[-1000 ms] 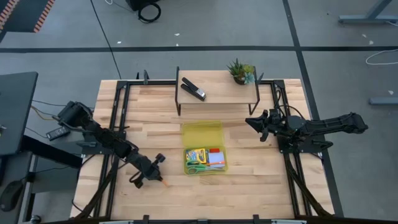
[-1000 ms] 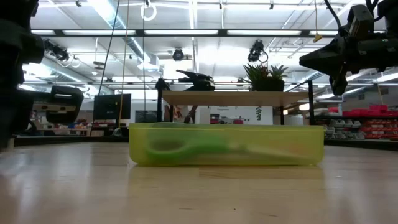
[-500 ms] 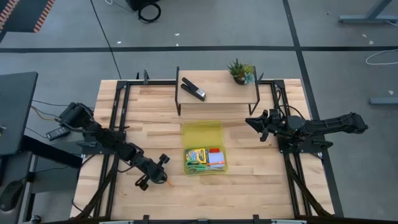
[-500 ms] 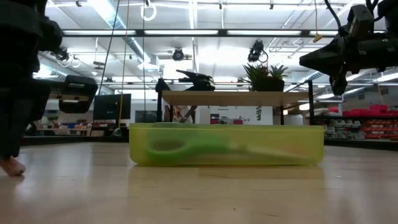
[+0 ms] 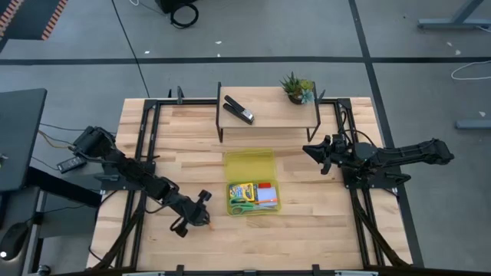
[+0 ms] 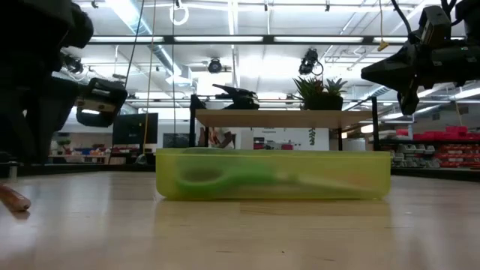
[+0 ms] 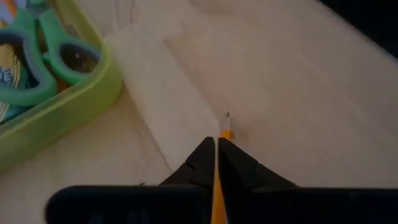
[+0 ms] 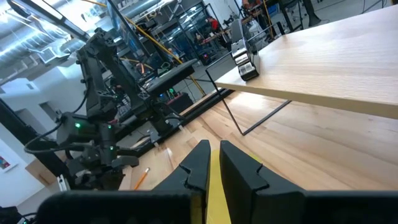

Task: Pack school essentials
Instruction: Put the yellow pencil into the yellow supply box

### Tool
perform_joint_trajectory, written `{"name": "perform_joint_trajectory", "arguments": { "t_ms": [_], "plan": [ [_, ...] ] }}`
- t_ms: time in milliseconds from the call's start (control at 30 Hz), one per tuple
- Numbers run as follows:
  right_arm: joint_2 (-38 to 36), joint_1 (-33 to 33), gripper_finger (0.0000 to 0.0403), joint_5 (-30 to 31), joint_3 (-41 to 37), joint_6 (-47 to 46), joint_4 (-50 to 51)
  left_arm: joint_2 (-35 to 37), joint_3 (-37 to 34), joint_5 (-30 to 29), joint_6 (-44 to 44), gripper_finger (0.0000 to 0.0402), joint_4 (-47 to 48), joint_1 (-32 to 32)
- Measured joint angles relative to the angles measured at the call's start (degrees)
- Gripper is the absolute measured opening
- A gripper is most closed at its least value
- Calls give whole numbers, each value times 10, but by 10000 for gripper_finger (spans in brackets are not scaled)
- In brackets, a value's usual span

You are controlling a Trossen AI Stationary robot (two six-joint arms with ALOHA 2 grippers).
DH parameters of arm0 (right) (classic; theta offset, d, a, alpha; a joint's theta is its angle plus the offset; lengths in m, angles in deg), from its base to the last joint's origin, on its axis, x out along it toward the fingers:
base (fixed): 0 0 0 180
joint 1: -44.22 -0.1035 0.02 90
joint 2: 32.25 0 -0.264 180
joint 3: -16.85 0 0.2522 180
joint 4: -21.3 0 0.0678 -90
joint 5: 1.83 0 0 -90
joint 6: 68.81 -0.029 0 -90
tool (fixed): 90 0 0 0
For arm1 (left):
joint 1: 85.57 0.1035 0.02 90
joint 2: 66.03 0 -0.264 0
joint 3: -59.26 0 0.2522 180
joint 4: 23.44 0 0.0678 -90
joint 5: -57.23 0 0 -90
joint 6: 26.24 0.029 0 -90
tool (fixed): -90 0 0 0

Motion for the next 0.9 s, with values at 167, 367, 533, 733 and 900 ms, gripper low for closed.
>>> {"name": "perform_joint_trajectory", "arguments": {
  "t_ms": [167,367,533,733,900],
  "plan": [
    [0,0,42,0,0,0,0,-5,-8,1,-54,77,-85,0],
    [0,0,42,0,0,0,0,-39,-32,2,-50,109,-144,2],
    [0,0,42,0,0,0,3,-53,-35,4,-25,118,-177,9],
    [0,0,42,0,0,0,4,-63,-38,52,-34,112,-221,22],
    [0,0,42,0,0,0,4,-63,-38,80,-8,113,-224,23]
  ]
}}
